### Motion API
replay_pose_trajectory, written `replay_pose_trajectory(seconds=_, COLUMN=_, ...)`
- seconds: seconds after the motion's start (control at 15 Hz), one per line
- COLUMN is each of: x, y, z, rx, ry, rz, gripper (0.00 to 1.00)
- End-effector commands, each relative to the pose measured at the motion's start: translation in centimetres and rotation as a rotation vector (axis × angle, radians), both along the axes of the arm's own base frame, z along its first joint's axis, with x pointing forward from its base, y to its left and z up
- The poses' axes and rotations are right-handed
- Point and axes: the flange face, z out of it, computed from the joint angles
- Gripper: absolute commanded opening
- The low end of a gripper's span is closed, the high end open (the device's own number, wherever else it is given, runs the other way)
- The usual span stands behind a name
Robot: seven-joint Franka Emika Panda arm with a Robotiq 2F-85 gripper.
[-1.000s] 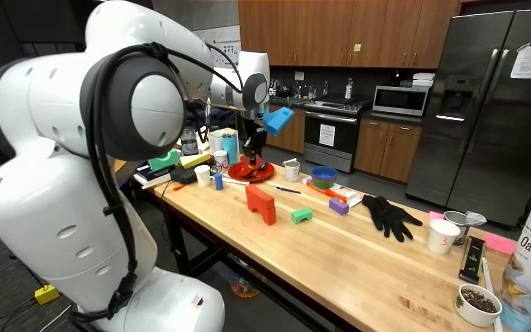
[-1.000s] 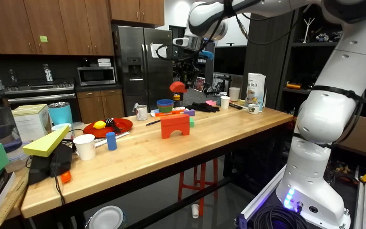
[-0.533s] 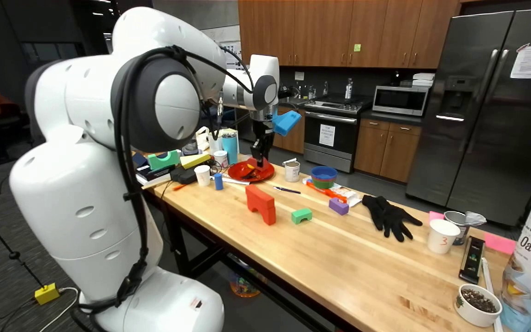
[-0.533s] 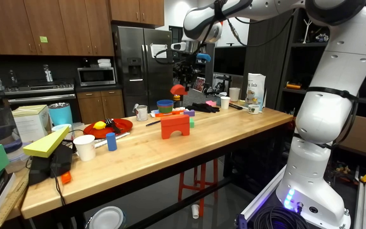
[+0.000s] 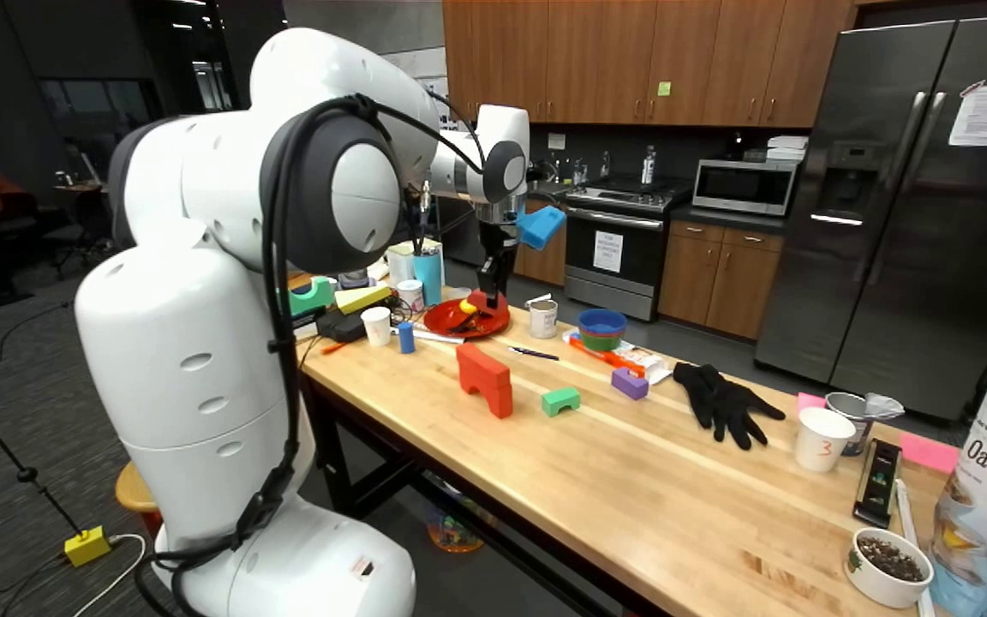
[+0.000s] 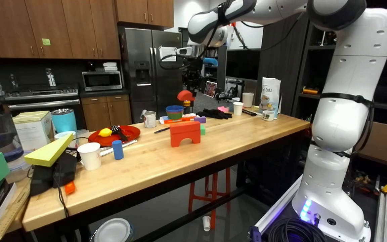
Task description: Put the right orange block on the left orange block
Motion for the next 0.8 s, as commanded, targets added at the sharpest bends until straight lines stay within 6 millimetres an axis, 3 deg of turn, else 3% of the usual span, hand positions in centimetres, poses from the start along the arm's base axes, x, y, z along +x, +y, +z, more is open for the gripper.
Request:
replay_pose_trajectory(seconds=0.0, x=1.3, y=0.0, z=0.2, rx=0.031, ry=0.021, rz=0.023, gripper=0.16)
replay_pose_trajectory(seconds=0.73, x=1.7, y=1.8, z=-2.8, rx=0.136, ry=0.145, rz=0.035, gripper=0.16)
